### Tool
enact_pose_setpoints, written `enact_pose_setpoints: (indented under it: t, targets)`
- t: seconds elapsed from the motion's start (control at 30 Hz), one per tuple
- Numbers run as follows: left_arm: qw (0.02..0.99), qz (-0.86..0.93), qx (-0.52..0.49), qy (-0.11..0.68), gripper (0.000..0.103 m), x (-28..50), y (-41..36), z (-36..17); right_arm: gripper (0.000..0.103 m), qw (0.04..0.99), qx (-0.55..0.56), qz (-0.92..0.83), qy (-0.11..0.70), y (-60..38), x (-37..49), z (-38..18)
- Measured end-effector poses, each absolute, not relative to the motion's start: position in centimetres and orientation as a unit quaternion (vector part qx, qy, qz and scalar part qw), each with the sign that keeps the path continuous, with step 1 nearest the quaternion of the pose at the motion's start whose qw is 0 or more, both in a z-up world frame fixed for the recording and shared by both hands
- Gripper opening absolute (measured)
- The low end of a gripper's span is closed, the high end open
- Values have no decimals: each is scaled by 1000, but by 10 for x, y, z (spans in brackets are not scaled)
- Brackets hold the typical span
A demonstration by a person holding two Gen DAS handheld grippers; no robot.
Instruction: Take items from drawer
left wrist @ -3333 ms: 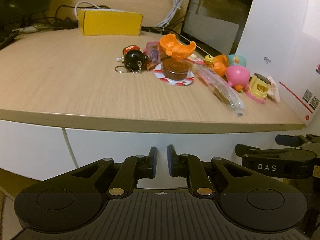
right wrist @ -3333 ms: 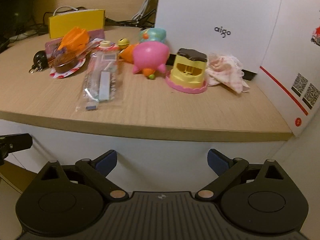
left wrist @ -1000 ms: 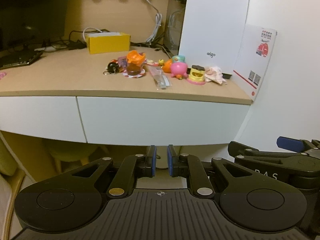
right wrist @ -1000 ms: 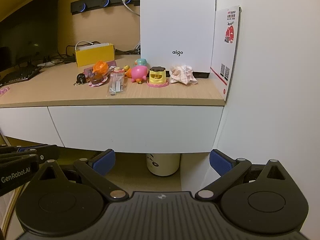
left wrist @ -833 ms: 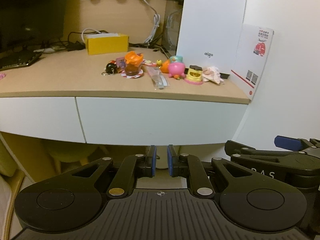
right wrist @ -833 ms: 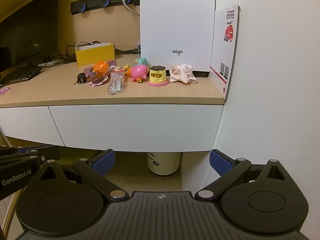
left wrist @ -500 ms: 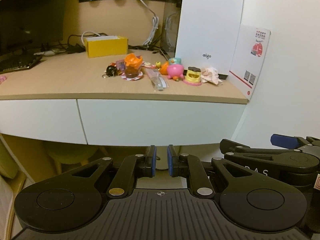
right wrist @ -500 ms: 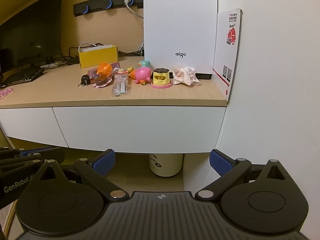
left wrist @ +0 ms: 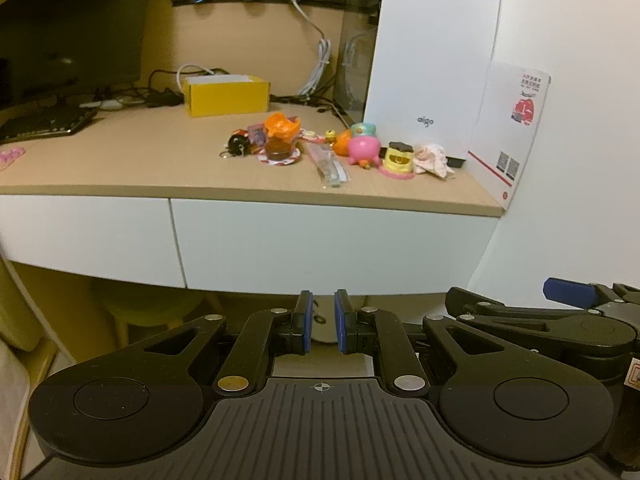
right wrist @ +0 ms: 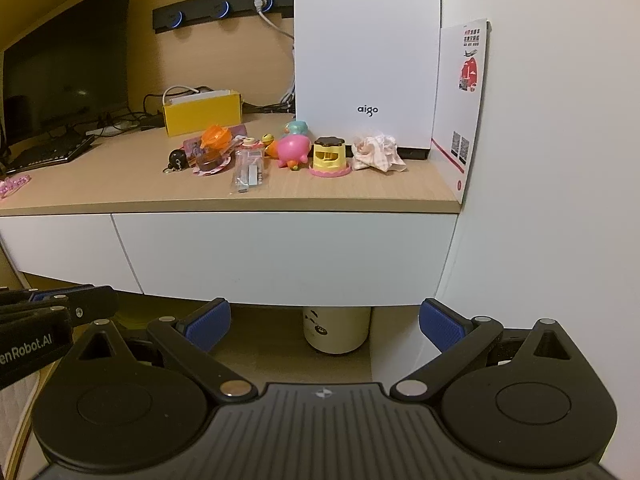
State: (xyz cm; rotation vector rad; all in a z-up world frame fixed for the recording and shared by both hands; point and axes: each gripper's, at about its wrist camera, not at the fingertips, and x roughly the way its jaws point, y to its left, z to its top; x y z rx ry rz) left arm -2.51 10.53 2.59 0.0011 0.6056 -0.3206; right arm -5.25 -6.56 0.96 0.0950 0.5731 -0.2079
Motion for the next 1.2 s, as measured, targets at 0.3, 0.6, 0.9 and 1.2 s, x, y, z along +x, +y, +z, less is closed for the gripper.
enact_pose_setpoints:
  t: [0.3, 0.6, 0.9, 1.2]
  targets:
    - [942, -155, -2, 296, 14, -26, 108, 26, 101, 952, 45, -99, 286, -63, -55, 7]
    - [939, -161, 1, 304, 14, -23, 106, 22, 101, 953, 45, -102, 283, -63, -56, 6]
    - [936, -167, 5, 309, 14, -21, 101, 20, 101, 951, 50, -106, 285, -66, -56, 5]
    - [935, -166, 3, 314, 14, -19, 100, 22, 101, 950, 55, -109, 287, -70, -56, 5]
